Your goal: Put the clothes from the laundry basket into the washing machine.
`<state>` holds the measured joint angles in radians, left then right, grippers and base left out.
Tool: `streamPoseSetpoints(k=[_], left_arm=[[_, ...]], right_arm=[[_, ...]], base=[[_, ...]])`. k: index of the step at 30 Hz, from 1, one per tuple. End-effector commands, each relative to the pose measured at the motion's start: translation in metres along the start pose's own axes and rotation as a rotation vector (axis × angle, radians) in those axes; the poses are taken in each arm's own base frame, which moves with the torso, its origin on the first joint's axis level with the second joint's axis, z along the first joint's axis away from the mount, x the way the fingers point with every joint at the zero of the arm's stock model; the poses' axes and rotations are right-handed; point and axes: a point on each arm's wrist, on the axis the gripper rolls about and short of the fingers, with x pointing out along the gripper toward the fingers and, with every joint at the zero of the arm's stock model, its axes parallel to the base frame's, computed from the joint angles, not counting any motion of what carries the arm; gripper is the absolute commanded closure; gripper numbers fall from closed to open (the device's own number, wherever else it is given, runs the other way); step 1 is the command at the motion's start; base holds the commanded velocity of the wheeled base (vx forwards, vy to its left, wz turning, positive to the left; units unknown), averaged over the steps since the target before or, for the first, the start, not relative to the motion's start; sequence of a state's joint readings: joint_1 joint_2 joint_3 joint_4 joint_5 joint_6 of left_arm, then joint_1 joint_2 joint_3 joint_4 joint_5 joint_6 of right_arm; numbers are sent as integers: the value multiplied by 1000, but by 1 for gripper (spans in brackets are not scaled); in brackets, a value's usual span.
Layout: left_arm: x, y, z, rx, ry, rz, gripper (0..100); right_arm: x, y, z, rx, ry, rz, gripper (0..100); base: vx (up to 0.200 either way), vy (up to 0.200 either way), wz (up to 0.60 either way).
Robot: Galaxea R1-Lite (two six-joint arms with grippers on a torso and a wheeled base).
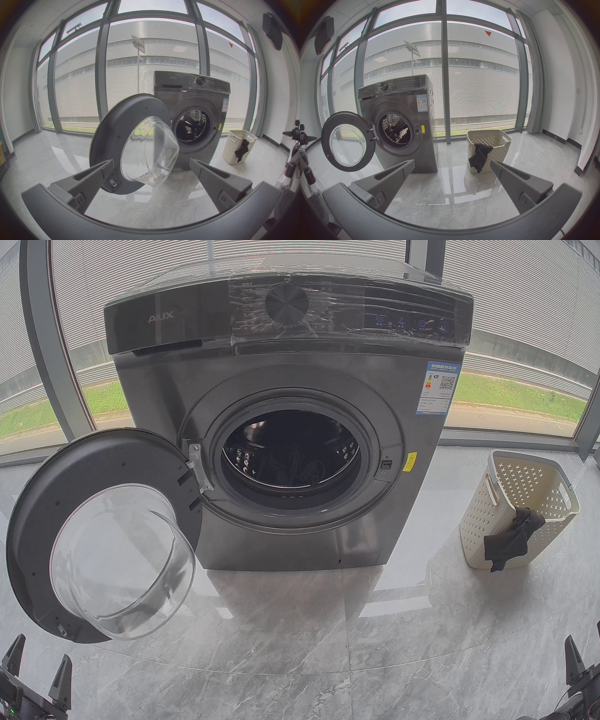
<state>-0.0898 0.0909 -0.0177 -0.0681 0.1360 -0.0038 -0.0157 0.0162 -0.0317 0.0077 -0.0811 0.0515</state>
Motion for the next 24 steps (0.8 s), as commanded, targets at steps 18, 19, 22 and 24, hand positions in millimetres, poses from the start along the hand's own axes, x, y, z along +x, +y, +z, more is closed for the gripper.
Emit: streamPoseSetpoints(k=[18,19,22,24], left_arm=[[-11,-6,-6,21,20,-126,0],[-11,-6,-6,20,19,-125,0],[-11,-5,-6,11,22,-112,0],[-11,-4,-5,-25,22,-57,0]], right_arm=[[-1,2,0,-19,2,120,0],[-1,2,0,-19,2,118,0],[-1,1,0,-16,-4,79,0],[-1,-1,0,-15,-13,-18,0]], base=[[0,-200,0],[0,-200,0],[0,-200,0],[0,-200,0]])
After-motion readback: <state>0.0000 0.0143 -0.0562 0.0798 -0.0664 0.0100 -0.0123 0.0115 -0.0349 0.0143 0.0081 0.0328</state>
